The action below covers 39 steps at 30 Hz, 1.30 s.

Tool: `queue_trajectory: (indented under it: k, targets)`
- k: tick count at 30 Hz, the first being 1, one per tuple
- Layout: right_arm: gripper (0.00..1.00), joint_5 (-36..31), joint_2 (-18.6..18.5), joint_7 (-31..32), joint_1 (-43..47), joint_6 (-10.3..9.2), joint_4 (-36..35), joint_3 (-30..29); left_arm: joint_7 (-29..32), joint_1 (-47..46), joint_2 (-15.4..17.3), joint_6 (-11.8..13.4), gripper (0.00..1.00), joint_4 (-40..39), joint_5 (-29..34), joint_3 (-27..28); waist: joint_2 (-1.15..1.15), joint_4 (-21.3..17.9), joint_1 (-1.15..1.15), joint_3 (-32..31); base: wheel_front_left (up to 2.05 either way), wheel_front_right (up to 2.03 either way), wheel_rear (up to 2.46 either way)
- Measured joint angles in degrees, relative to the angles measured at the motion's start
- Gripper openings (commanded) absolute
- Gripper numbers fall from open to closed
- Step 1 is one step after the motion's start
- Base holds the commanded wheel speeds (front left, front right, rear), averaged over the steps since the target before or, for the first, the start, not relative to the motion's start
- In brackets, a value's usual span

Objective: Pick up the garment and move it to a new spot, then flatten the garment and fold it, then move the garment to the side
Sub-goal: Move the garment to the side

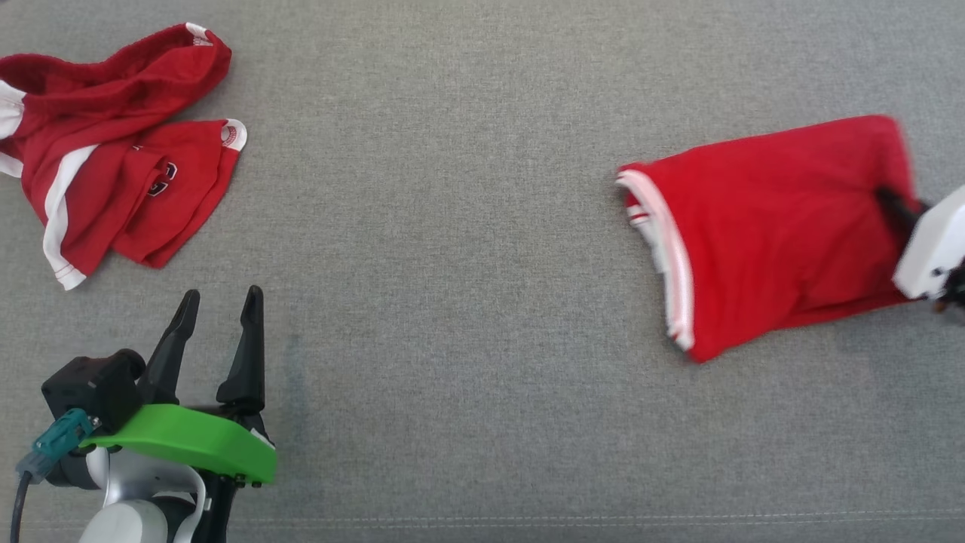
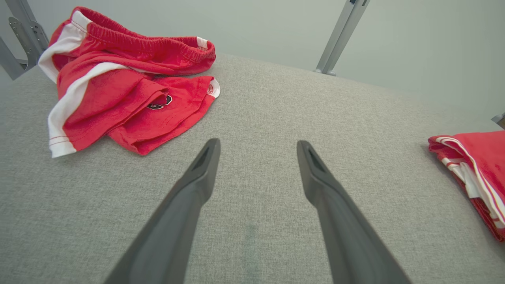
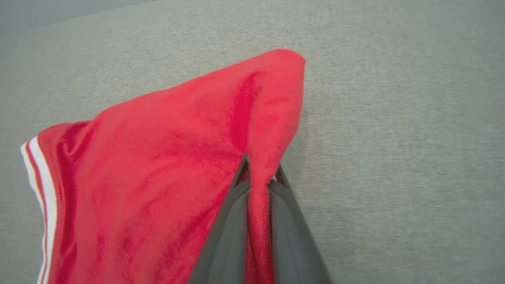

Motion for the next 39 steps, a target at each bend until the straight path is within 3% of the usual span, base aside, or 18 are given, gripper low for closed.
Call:
queue_trajectory:
  k: [3,7,11,16,17,18,19,20,23,26,39]
  targets:
    - [0.00,-4.1,-7.9,2.6,-2.9,-1.51,1.9,-1.7,0.2,-0.1,0.0,0.0,1.00,-0.7,0.0,-0.1,0.00,0.0,0.00,0.9,0.00,0.00,0.00]
    - [0.00,-7.1,-14.5,4.4,-5.1,-2.02,4.5,-4.1,0.6,-0.8,0.0,-0.2,1.00,-0.7,0.0,-0.6,0.00,0.3,0.00,2.3,0.00,0.00,0.00]
    - [0.00,-8.9,-18.3,5.4,-5.3,-2.96,6.9,-5.2,1.0,-2.1,0.0,-0.5,1.00,-0.8,0.0,-0.7,0.00,1.0,0.00,3.5,0.00,0.00,0.00]
    - [0.00,-9.6,-19.4,5.9,-5.2,-2.96,9.3,-5.7,1.0,-2.5,0.0,-0.5,1.00,-0.7,0.0,-0.4,0.00,1.9,0.00,4.8,0.00,0.00,0.00]
    - [0.02,-10.1,-19.4,5.8,-5.1,-2.98,9.6,-5.6,1.0,-2.5,0.0,-0.5,1.00,-0.7,0.0,-0.2,0.00,2.0,0.00,5.0,0.00,0.00,0.00]
    - [0.36,-10.6,-19.4,5.8,-5.1,-3.04,10.0,-5.6,1.0,-2.5,0.0,-0.5,1.00,-0.6,0.0,-0.1,0.00,2.1,0.00,5.1,0.00,0.00,0.00]
    - [0.93,-10.9,-19.4,5.7,-5.1,-3.26,10.4,-5.5,1.0,-2.5,0.0,-0.5,1.00,-0.4,0.0,-0.1,0.00,2.1,0.00,5.2,0.00,0.00,0.00]
    - [1.00,-11.0,-19.2,5.8,-5.0,-3.47,11.1,-5.3,0.9,-2.5,0.0,-0.5,1.00,-0.3,0.0,0.4,0.00,1.9,0.00,5.1,0.00,0.00,0.00]
    - [1.00,-11.7,-19.2,5.7,-4.5,-3.53,11.6,-4.8,0.9,-2.5,0.0,-0.5,1.00,0.0,0.0,0.7,0.00,1.4,0.00,4.8,0.00,0.00,0.00]
    - [1.00,-12.0,-18.2,1.6,-4.3,-4.03,11.2,-7.7,0.2,-2.5,0.1,-0.5,1.00,0.7,0.0,0.7,0.00,1.1,0.00,4.2,0.00,0.00,0.00]
    - [1.00,-11.8,-0.5,-19.4,-3.1,-4.39,0.7,-8.0,-2.6,-2.4,1.6,-1.0,1.00,5.5,1.1,1.5,0.00,-1.3,0.00,-1.8,0.00,0.00,0.00]
